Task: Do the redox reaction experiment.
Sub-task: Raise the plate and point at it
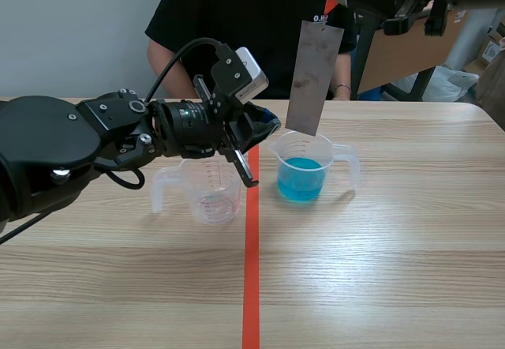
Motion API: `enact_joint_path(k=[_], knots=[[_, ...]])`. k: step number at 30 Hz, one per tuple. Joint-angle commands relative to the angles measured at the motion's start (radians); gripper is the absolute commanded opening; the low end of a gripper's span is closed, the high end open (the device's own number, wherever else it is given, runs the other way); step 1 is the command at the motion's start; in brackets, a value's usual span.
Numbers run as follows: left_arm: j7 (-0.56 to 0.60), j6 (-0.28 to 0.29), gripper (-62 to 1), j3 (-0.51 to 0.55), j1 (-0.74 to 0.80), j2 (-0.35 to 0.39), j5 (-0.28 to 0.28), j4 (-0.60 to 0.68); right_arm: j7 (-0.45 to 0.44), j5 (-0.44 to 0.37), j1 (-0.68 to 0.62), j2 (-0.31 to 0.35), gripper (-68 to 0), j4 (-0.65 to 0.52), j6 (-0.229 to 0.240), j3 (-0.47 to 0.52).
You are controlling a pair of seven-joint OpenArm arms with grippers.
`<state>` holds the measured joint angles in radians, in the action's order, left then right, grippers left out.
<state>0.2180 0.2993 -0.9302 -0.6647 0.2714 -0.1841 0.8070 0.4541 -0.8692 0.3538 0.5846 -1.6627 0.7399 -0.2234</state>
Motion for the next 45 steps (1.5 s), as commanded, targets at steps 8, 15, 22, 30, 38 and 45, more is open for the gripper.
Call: enact_joint_path(k=[8,15,22,30,38,45], knots=[[0.018,-0.002,-56.9,-0.001,-0.017,-0.007,-0.013,0.018,-0.010,-0.015,0.023,0.008,-66.0,-0.014,0.006,0.016],[0.018,-0.002,-56.9,-0.001,-0.017,-0.007,-0.013,0.018,-0.010,-0.015,0.023,0.008,-66.0,-0.014,0.006,0.016],[0.021,0.002,-56.9,-0.001,-0.014,0.014,-0.021,0.020,-0.007,-0.015,0.023,0.008,-66.0,-0.014,0.006,0.016],[0.010,0.002,-56.9,0.001,-0.002,0.182,-0.182,0.118,-0.007,-0.015,0.023,0.008,-66.0,-0.014,0.006,0.016],[0.026,0.000,-56.9,0.074,0.145,0.461,-0.256,0.286,-0.007,-0.015,0.023,0.008,-66.0,-0.014,0.006,0.016],[0.026,-0.001,-56.9,0.233,0.410,0.704,-0.360,0.400,-0.007,-0.015,0.023,0.008,-66.0,-0.014,0.006,0.016]])
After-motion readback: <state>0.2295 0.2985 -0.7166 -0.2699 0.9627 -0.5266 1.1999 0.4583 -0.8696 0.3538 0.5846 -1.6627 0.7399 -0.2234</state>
